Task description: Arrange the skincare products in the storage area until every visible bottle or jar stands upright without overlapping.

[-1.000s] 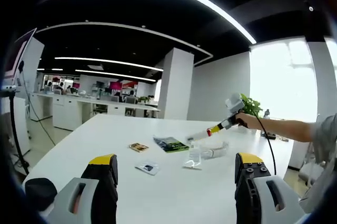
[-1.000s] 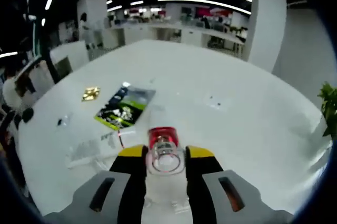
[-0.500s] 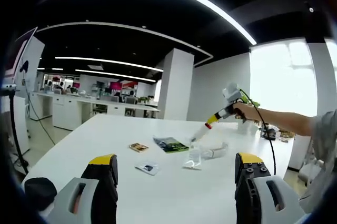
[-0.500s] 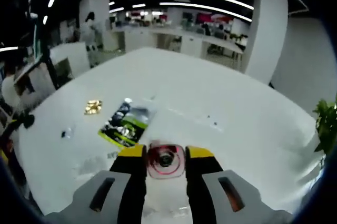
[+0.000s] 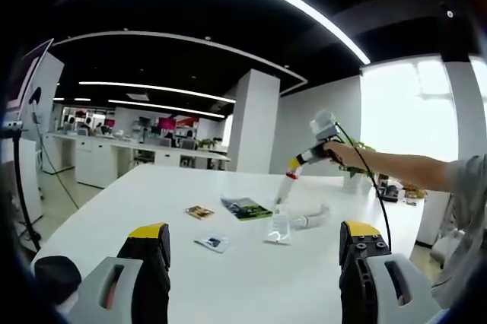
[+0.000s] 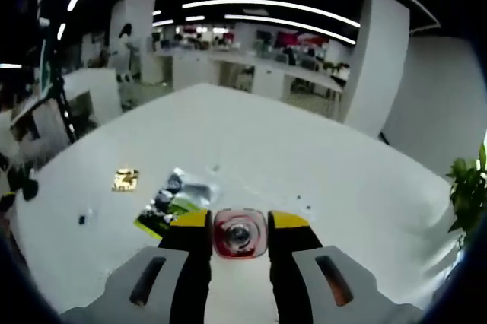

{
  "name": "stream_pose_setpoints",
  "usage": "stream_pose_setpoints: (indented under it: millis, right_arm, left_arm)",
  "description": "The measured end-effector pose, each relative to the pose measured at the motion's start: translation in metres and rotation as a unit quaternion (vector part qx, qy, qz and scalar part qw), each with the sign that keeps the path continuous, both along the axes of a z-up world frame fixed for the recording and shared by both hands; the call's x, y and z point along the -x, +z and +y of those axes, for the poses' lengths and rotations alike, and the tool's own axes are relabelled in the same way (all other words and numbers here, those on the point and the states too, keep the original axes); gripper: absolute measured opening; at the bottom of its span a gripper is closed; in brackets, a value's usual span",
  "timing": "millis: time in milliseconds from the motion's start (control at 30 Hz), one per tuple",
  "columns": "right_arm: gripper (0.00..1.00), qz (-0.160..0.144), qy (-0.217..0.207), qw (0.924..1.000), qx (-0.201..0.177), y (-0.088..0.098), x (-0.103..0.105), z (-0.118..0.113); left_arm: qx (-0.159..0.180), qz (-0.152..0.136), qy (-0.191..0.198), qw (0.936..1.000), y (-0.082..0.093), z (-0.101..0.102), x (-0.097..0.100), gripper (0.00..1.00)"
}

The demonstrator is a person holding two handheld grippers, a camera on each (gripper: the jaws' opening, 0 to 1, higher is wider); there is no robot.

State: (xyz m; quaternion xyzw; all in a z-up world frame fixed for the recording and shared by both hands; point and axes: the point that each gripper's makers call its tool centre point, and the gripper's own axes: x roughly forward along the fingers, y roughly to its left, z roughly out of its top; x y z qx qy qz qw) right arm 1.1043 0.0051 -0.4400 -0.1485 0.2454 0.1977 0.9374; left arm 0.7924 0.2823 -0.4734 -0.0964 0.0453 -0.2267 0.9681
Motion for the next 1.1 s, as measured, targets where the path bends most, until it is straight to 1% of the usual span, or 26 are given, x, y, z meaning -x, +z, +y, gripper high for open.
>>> stream_pose_setpoints:
  millis: [100, 167, 233, 267, 333, 400, 467, 500, 533, 667, 733, 767, 833, 900, 933, 1000, 1033, 1067, 1100]
  right_arm:
    - [0.27, -0.029, -0.002, 0.9995, -0.006, 0.002, -0.005, 0.003]
    - [0.27, -0.054, 0.0, 0.9984, -0.016, 0.008, -0.012, 0.007]
    - [0.27, -0.067, -0.002, 0.9975, -0.025, 0.007, -0.016, 0.007]
    - [0.27, -0.077, 0.004, 0.9965, -0.031, 0.008, -0.019, 0.008]
    - [0.27, -0.082, -0.001, 0.9957, -0.043, 0.009, -0.025, 0.008]
    - [0.27, -0.09, -0.001, 0.9946, -0.052, 0.009, -0.026, 0.008]
    - [0.27, -0.11, 0.017, 0.9918, -0.062, 0.01, -0.025, 0.013]
    - [0.27, -0.111, 0.021, 0.9915, -0.065, 0.009, -0.024, 0.013]
    - [0.27, -0.103, 0.017, 0.992, -0.071, 0.005, -0.021, 0.011]
    - [0.26, -0.089, 0.015, 0.9924, -0.084, -0.008, -0.02, 0.009]
    - [0.26, -0.085, 0.011, 0.9927, -0.085, -0.018, -0.022, 0.005]
    - [0.26, -0.074, 0.011, 0.9933, -0.089, -0.027, -0.018, 0.006]
    - [0.26, -0.063, 0.008, 0.9936, -0.093, -0.037, -0.015, 0.006]
    - [0.28, -0.074, 0.01, 0.9902, -0.118, -0.036, -0.017, 0.008]
    - [0.28, -0.056, 0.003, 0.992, -0.113, -0.046, -0.015, 0.006]
    - [0.27, -0.046, 0.005, 0.993, -0.108, -0.056, -0.014, 0.008]
    - [0.26, -0.042, 0.007, 0.9939, -0.102, -0.062, -0.012, 0.009]
    - [0.26, -0.039, 0.007, 0.9954, -0.087, -0.069, -0.013, 0.009]
    - [0.26, -0.046, 0.008, 0.9951, -0.087, -0.07, -0.012, 0.009]
  left_arm:
    - [0.0, 0.001, -0.001, 1.0, -0.001, 0.0, -0.001, 0.95]
    - [-0.001, 0.002, -0.002, 1.0, -0.002, 0.0, -0.001, 0.95]
    - [-0.002, 0.003, -0.003, 1.0, -0.002, -0.001, -0.001, 0.95]
    - [-0.002, 0.003, -0.003, 1.0, -0.002, -0.002, -0.001, 0.95]
    - [-0.003, 0.003, -0.002, 1.0, -0.003, -0.003, -0.001, 0.95]
    - [-0.003, 0.004, -0.001, 1.0, -0.003, -0.003, -0.001, 0.95]
    - [-0.003, 0.004, -0.001, 1.0, -0.003, -0.003, -0.001, 0.95]
    - [-0.003, 0.004, 0.0, 1.0, -0.003, -0.002, -0.001, 0.95]
    - [-0.003, 0.003, 0.0, 1.0, -0.003, -0.002, -0.001, 0.95]
    - [-0.002, 0.004, -0.002, 1.0, -0.004, -0.005, 0.0, 0.95]
    - [-0.004, 0.005, -0.003, 1.0, -0.005, -0.006, 0.0, 0.95]
    - [-0.004, 0.005, -0.004, 1.0, -0.005, -0.007, 0.0, 0.95]
    - [-0.003, 0.005, -0.004, 1.0, -0.005, -0.007, 0.0, 0.95]
    - [-0.004, 0.006, -0.004, 1.0, -0.006, -0.007, 0.0, 0.95]
    - [-0.004, 0.006, -0.004, 1.0, -0.006, -0.007, 0.0, 0.95]
    - [-0.004, 0.007, -0.004, 1.0, -0.005, -0.006, 0.0, 0.95]
    - [-0.004, 0.007, -0.004, 1.0, -0.005, -0.006, 0.0, 0.95]
    - [-0.003, 0.006, -0.004, 1.0, -0.004, -0.006, 0.0, 0.95]
    - [-0.004, 0.005, -0.004, 1.0, -0.004, -0.006, 0.0, 0.95]
